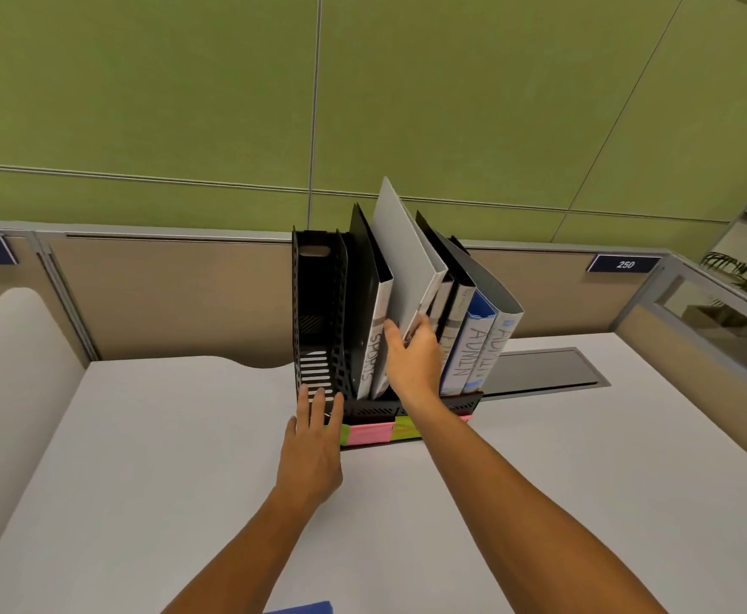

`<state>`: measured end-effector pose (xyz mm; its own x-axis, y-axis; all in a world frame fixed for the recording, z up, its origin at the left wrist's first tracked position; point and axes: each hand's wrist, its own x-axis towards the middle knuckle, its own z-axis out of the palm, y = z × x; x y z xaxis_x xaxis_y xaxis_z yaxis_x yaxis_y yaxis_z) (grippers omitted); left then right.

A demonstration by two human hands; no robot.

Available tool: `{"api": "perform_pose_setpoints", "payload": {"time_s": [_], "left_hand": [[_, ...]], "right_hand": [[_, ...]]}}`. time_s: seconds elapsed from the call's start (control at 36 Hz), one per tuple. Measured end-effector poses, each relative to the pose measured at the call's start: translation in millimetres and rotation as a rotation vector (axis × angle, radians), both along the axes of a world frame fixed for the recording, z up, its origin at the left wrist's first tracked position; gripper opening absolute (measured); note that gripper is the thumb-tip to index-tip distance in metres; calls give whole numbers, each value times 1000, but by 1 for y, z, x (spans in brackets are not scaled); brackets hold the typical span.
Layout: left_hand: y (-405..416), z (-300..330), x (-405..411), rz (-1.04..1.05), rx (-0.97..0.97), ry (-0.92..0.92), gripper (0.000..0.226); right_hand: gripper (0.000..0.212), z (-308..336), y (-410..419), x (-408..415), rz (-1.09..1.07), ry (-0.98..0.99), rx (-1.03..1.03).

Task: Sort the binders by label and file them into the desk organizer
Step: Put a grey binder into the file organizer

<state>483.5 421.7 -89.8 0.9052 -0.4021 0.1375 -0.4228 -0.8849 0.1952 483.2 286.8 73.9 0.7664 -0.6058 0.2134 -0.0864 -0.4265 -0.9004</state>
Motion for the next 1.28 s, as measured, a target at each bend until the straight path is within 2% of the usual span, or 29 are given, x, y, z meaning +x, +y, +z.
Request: {"api": "perform_pose_setpoints", "payload": {"time_s": [0.19, 0.39, 0.64, 0.78, 1.03, 1.28], "left_hand": [[-1, 2, 0, 7, 20, 39, 103], [-3, 7, -1, 16, 41, 77, 109], [2, 8, 0, -6, 76, 96, 113], [4, 14, -2, -24, 89, 121, 111], [12, 12, -25, -50, 46, 134, 94], [30, 6, -83, -2, -187, 159, 95]], "right_hand": [[14, -18, -4, 8, 26, 176, -83], [19, -33, -3, 3, 65, 293, -88], [41, -39, -1, -19, 232, 328, -68], [54, -49, -4, -54, 281, 326, 12], [52, -76, -8, -127, 390, 454, 64], [50, -84, -5, -178, 396, 448, 62]]}}
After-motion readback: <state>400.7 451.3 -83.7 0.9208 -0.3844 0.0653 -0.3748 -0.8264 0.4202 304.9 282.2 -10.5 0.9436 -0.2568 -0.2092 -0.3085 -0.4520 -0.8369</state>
